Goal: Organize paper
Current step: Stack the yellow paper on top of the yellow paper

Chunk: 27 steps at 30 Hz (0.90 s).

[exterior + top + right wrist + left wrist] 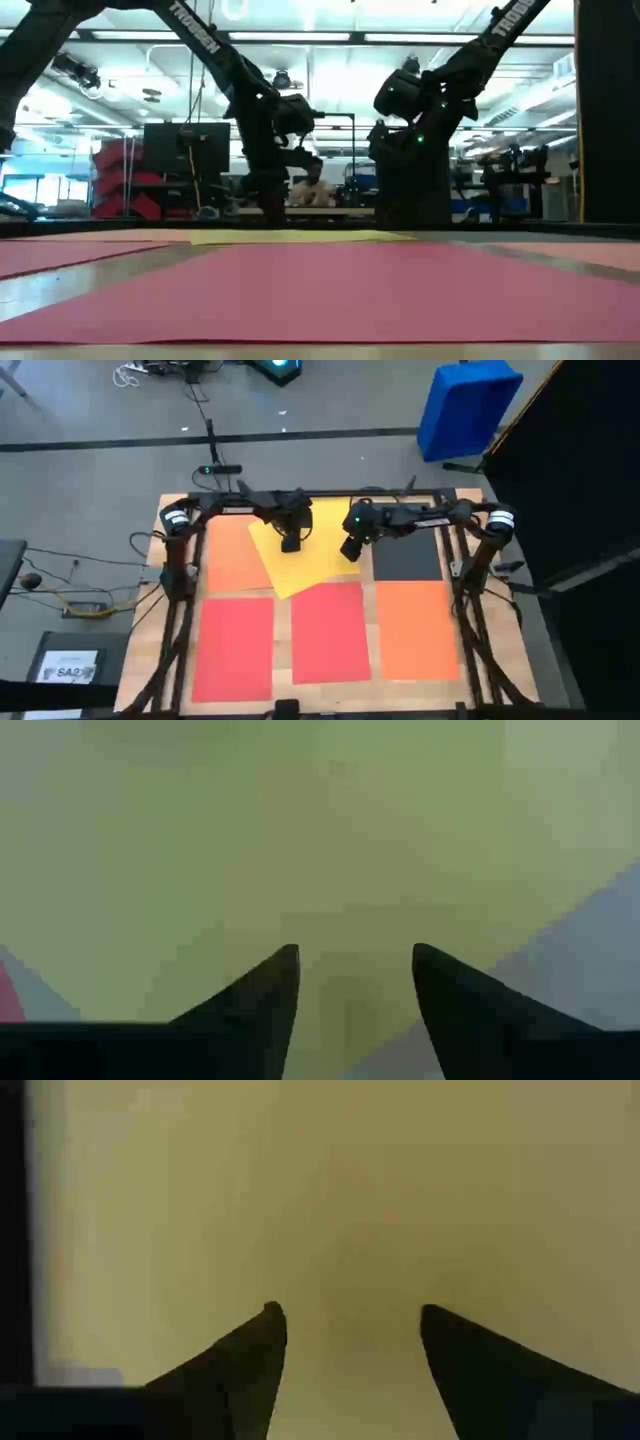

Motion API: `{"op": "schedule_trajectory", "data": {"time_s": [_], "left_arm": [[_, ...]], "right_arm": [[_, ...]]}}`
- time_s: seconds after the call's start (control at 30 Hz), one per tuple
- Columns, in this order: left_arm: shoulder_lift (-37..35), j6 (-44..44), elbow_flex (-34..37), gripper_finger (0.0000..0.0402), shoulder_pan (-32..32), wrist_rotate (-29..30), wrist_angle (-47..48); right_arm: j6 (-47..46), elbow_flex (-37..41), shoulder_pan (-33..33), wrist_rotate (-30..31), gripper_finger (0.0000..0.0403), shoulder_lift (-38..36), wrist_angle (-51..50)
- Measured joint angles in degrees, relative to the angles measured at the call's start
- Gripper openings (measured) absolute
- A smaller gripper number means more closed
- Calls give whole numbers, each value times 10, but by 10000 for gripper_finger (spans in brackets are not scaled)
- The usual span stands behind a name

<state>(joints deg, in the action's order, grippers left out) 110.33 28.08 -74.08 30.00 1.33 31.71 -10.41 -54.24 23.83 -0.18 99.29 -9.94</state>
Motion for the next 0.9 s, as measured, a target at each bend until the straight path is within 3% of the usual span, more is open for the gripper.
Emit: {"op": "schedule_trajectory", "data": {"time_s": [0.13, 0.23, 0.4, 0.67, 0.9], "left_arm": [[0, -16, -43, 213, 3, 5, 114], [-1, -27, -49, 213, 21, -32, 154], [-1, -31, -22, 213, 58, -55, 144], [0, -5, -15, 193, 69, 10, 110], [21, 20, -17, 177, 72, -2, 112]], "right_arm": [[0, 0, 0, -1, 171, 0, 0], [0, 0, 0, -8, 171, 0, 0], [0, 0, -1, -13, 171, 0, -2], [0, 0, -5, -17, 171, 0, 0], [0, 0, -5, -17, 171, 0, 0]]}}
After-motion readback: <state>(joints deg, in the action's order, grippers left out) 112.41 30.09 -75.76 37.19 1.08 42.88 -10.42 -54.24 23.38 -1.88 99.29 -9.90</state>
